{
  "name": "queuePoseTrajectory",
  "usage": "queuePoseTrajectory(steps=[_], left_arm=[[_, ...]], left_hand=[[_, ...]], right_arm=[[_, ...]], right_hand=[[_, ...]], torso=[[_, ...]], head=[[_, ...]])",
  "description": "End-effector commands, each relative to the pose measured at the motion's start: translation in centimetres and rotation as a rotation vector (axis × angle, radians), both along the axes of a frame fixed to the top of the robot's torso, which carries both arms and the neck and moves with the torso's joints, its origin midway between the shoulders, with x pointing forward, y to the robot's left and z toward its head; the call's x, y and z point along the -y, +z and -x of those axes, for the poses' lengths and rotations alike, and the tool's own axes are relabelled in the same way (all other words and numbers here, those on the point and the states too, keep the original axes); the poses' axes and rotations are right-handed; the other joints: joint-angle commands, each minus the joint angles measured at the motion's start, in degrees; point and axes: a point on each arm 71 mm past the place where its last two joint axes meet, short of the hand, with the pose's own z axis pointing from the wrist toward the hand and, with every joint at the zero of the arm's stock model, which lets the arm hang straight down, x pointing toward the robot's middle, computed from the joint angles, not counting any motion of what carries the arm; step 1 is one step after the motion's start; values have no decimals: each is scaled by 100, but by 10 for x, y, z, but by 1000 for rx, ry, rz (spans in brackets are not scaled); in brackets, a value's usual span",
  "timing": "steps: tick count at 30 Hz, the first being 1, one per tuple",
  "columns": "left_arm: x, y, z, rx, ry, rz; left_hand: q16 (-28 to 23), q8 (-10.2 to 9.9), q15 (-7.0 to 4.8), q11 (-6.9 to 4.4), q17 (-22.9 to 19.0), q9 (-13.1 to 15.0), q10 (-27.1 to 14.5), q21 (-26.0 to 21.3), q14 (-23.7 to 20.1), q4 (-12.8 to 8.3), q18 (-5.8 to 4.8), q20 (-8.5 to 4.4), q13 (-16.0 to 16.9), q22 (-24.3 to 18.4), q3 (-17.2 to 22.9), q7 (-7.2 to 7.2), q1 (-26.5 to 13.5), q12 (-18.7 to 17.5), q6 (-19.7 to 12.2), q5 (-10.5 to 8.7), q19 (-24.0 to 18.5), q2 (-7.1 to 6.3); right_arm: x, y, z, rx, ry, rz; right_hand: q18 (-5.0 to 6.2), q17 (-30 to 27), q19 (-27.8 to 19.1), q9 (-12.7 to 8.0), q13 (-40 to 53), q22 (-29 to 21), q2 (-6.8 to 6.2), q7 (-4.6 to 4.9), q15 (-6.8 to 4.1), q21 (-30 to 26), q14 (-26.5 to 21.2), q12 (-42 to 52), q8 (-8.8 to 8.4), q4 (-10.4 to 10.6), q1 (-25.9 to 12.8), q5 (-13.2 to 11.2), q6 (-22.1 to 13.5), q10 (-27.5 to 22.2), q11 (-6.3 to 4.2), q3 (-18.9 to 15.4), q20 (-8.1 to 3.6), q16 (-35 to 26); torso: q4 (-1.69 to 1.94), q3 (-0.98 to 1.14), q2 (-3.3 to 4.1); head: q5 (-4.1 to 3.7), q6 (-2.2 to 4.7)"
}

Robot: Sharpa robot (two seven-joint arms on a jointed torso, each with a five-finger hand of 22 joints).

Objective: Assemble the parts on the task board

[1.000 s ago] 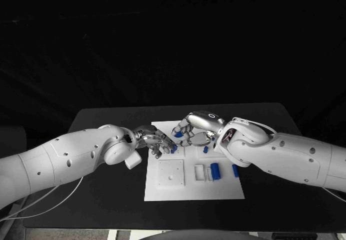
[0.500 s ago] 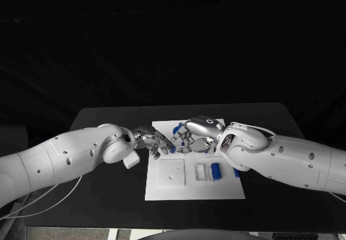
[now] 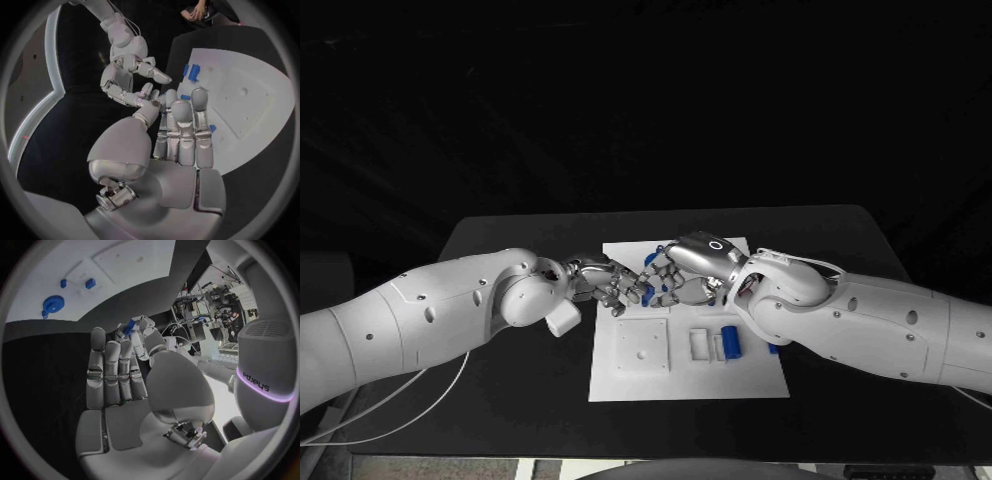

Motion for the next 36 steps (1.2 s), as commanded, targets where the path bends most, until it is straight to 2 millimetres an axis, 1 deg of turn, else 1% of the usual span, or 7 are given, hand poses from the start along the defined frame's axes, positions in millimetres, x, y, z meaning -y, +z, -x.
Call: queuePoseTrajectory(steps=[1,15,19,22,26,30,36], left_arm=[[5,4,3,-76,14,122],[9,8,7,-122,24,216],[8,8,7,-124,25,226],[8,8,7,-124,27,230],[7,8,7,-124,30,232],[6,8,7,-126,30,232],[4,7,6,-133,29,225]], left_hand=[[36,-31,9,7,-8,3879,-42,59,-39,52,-48,7,3,105,0,-45,23,32,53,-49,-51,77],[42,-57,24,23,-24,3929,-92,103,-83,90,-43,23,3,91,-19,-29,39,55,3,-133,-113,129],[46,-61,27,24,-26,3939,-101,111,-90,92,-41,26,4,89,-24,-27,43,61,-3,-144,-121,134],[50,-63,27,25,-26,3941,-105,114,-90,89,-40,26,4,89,-23,-26,48,64,-6,-147,-122,136],[50,-63,27,25,-26,3941,-105,114,-90,89,-40,26,4,89,-23,-26,48,64,-6,-147,-122,136],[53,-67,28,26,-29,3949,-112,121,-94,89,-38,28,5,86,-24,-24,49,71,-9,-146,-126,141],[57,-76,31,29,-33,3953,-125,127,-95,91,-35,30,3,84,-25,-20,51,73,-21,-149,-128,144]], right_arm=[[0,2,0,49,-16,-16],[0,3,-2,74,-36,-33],[0,3,-1,79,-35,-39],[1,3,-1,81,-35,-42],[1,4,0,83,-34,-50],[2,5,0,86,-32,-63],[4,5,0,89,-33,-78]], right_hand=[[41,-4,33,2,8,-10,1,-14,5,-12,24,30,12,20,52,-46,-5,39,9,-10,-3,7],[35,-4,61,6,19,-11,24,-53,-21,9,56,47,11,27,65,-87,165,59,-19,93,-29,18],[34,2,72,10,29,17,66,-82,-38,36,66,54,13,-18,98,-276,292,73,-41,264,-47,25],[31,11,75,23,39,57,104,-114,-60,68,73,58,9,-51,126,-539,436,80,-64,507,-69,32],[24,30,67,31,62,132,42,-142,-77,114,89,67,14,-38,54,-615,548,101,-85,869,-89,44],[25,51,71,33,81,205,70,-169,-100,163,110,73,10,-30,21,-951,674,122,-111,1266,-113,61],[23,76,60,33,111,283,-32,-187,-116,213,130,60,11,67,-157,-1187,748,139,-126,1964,-131,64]], torso=[[-2,-1,1],[0,3,1],[-2,3,0],[-4,2,1],[-3,0,0],[-1,2,0],[0,3,-1]], head=[[-15,6],[-47,18],[-55,18],[-56,15],[-56,25],[-61,17],[-66,19]])
